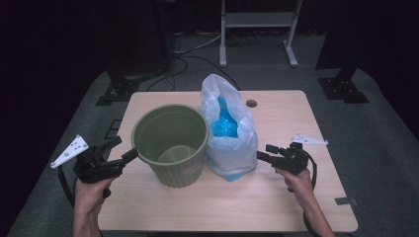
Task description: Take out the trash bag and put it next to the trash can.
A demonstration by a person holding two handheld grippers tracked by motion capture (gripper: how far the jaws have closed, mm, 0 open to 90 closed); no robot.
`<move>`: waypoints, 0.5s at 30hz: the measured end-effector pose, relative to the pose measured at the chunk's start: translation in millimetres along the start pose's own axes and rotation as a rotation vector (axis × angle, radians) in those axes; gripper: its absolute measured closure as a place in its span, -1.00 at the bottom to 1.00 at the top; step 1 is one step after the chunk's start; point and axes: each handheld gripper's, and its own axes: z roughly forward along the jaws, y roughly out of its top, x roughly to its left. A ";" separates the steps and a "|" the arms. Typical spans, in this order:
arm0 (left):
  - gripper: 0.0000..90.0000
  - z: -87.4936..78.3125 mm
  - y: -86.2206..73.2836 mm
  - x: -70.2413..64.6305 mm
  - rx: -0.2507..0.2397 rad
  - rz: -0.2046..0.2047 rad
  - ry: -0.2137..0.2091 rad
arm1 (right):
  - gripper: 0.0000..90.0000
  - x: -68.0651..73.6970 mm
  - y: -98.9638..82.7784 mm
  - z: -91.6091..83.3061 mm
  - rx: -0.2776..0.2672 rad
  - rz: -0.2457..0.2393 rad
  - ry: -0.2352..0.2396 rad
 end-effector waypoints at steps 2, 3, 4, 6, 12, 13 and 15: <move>-0.79 0.3 -0.1 -0.1 0.001 -0.001 0.001 | -0.37 0.0 -1.1 -1.4 -0.005 0.003 0.002; -0.79 0.7 -0.1 -0.4 0.004 0.001 0.000 | -0.37 -0.6 -3.4 -3.8 -0.010 0.008 0.002; -0.79 0.7 -0.1 -0.4 0.004 0.001 0.000 | -0.37 -0.6 -3.4 -3.8 -0.010 0.008 0.002; -0.79 0.7 -0.1 -0.6 0.004 0.002 -0.001 | -0.37 -1.7 -7.0 -7.2 -0.015 0.011 -0.001; -0.79 -0.1 0.2 -0.6 0.003 0.003 0.000 | -0.37 0.3 -13.3 -13.5 -0.035 0.006 -0.018; -0.79 -0.1 0.2 -0.6 0.003 0.003 0.000 | -0.37 1.4 -15.8 -15.7 -0.039 0.003 -0.025; -0.79 -0.2 0.2 -0.6 0.002 0.002 0.000 | -0.37 2.3 -18.4 -18.0 -0.040 0.004 -0.029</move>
